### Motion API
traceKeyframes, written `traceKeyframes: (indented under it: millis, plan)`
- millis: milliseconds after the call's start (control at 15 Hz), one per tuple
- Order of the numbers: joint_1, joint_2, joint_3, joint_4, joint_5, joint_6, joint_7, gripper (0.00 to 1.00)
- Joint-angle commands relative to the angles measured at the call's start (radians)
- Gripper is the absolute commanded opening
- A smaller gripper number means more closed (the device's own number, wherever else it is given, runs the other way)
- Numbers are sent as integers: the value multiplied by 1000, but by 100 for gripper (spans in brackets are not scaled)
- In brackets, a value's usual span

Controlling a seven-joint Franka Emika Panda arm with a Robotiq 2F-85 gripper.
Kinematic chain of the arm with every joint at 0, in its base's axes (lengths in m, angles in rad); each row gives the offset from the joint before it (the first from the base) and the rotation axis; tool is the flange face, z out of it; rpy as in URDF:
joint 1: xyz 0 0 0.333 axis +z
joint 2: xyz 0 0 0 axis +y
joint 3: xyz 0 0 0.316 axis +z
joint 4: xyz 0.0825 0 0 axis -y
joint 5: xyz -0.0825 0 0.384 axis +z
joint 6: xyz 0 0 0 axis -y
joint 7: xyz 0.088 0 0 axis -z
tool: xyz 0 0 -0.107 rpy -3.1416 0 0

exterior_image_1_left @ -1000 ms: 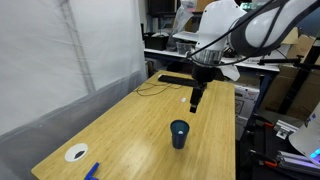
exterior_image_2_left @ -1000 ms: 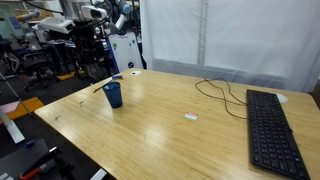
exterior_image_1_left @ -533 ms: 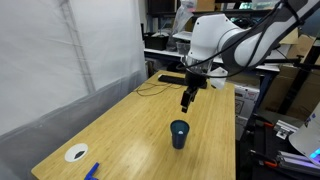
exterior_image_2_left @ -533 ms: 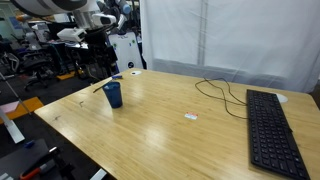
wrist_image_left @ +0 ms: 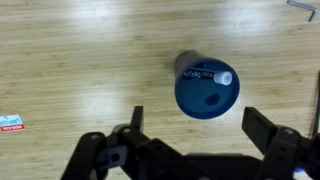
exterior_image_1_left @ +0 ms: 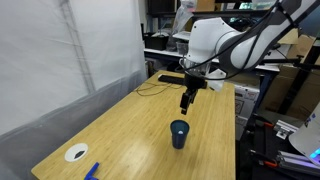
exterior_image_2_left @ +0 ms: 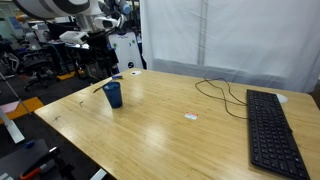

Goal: Move the cup backward

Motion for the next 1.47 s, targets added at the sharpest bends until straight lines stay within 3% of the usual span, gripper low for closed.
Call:
traceKeyframes:
  millis: [0, 600, 1200, 1333, 1400]
  plan:
    - [-7, 66, -15, 25, 9, 6, -31, 100]
    - [-7, 244, -36, 139, 21, -8, -126, 100]
    - [-6, 321, -33, 191, 30, -25, -144, 100]
    - [-7, 330, -32, 195, 34, -23, -149, 74]
    - [-7, 333, -31, 198, 35, -24, -152, 66]
